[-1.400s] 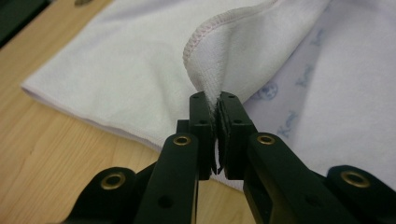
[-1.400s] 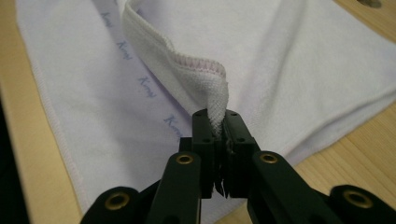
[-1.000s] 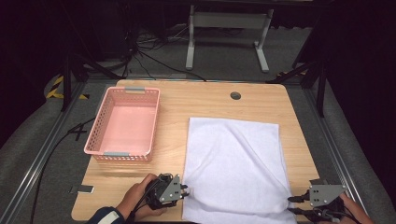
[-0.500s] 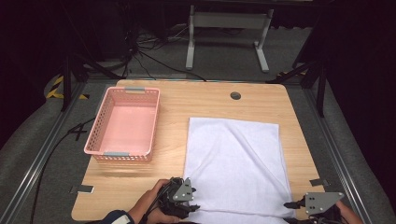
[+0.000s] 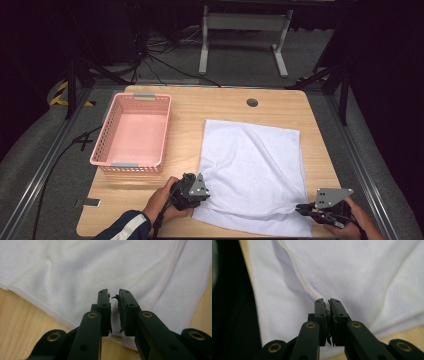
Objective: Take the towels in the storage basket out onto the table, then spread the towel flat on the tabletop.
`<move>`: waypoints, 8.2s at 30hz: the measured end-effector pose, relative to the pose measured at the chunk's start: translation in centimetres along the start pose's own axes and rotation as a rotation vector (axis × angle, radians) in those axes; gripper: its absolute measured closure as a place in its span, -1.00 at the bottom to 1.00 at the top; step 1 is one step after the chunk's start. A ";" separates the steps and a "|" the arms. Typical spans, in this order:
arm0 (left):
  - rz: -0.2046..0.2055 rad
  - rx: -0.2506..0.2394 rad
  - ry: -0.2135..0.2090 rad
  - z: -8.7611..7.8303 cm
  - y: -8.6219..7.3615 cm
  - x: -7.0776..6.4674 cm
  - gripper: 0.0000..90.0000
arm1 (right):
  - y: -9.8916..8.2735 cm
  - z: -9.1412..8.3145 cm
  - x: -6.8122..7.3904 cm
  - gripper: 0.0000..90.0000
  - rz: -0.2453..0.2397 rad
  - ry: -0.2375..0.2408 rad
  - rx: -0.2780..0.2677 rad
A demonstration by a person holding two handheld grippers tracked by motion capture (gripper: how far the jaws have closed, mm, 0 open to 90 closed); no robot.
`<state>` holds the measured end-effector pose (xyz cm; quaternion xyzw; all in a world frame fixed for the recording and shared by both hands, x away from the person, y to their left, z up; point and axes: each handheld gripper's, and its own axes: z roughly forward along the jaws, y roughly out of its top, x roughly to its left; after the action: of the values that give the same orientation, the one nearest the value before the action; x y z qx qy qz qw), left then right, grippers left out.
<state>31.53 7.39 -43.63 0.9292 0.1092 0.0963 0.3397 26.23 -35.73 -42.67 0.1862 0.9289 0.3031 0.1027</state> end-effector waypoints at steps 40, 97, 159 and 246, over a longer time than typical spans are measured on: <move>0.144 0.099 -0.289 -0.6 -2.9 -3.6 0.82 | -1.8 -0.3 3.4 0.82 -0.157 0.317 0.167; -0.483 0.026 0.244 9.4 4.9 18.7 0.86 | 3.8 7.0 -21.2 0.90 0.531 -0.366 -0.008; 0.015 0.051 0.031 -0.3 -2.3 -2.6 0.89 | -1.8 0.2 -0.8 0.90 -0.074 0.193 0.015; -0.272 -0.002 0.076 0.7 -3.9 -4.0 -0.54 | 25.4 22.6 -5.0 0.26 0.031 0.176 0.028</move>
<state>27.35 8.80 -47.14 0.9012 0.2469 0.0848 0.3461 44.82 -6.98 -44.98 0.1745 0.9356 0.3066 0.0136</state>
